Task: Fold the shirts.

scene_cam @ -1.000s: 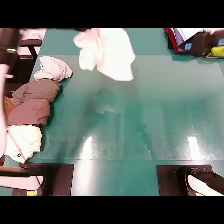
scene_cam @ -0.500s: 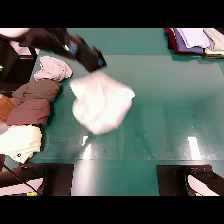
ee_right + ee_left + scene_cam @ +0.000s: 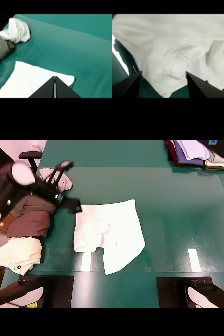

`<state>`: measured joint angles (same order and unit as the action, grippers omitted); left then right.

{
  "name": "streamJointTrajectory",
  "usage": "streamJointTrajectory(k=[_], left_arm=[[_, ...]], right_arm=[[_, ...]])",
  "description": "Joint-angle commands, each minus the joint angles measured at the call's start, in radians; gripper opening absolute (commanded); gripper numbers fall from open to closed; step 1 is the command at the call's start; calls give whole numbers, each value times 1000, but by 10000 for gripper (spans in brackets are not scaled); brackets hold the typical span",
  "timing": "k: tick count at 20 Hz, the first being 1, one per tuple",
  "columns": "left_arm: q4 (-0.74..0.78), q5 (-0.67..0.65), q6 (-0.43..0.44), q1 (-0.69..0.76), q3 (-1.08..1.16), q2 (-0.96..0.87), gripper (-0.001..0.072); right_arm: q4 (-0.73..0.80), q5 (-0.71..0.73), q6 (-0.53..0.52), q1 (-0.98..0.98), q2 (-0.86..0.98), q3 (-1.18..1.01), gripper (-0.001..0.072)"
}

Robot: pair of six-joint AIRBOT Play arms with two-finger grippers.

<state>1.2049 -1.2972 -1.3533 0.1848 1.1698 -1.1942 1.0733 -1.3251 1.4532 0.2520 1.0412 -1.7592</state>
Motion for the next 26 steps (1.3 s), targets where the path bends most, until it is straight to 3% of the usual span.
streamJointTrajectory(k=[1, 9, 10, 11, 12, 14, 16, 19, 20, 22, 26], left_arm=[[3, 90, -9, -69, -300, 65, 641], [-167, 295, 26, -68, -549, 64, 639], [-194, 299, 41, -68, -550, 64, 533], [-214, 308, 64, -68, -550, 64, 301], [-219, 318, 90, -68, -550, 64, 175], [-217, 331, 98, -68, -550, 64, 164], [-165, 348, 93, -69, -531, 64, 24], [-1, 333, 16, -69, -390, 65, 24], [43, 333, 6, -69, -335, 65, 24], [94, 340, -8, -69, -241, 65, 24], [98, 408, -8, -68, -188, 64, 24]], right_arm=[[-1, -2, 5, 0, -4, 80, 15], [-2, 13, 5, 0, -4, 227, 15], [-2, 20, 5, 0, -4, 237, 15], [-2, 24, 5, 0, -4, 247, 15], [-2, 26, 5, 0, -4, 259, 15], [-1, 23, 5, 0, -4, 298, 15], [0, 24, 5, 0, -4, 358, 15], [2, 23, 5, 0, 8, 480, 16], [2, 24, 5, 0, 25, 529, 55], [-1, 36, 5, 0, 90, 615, 562], [-11, 150, 4, 7, 299, 694, 575]])
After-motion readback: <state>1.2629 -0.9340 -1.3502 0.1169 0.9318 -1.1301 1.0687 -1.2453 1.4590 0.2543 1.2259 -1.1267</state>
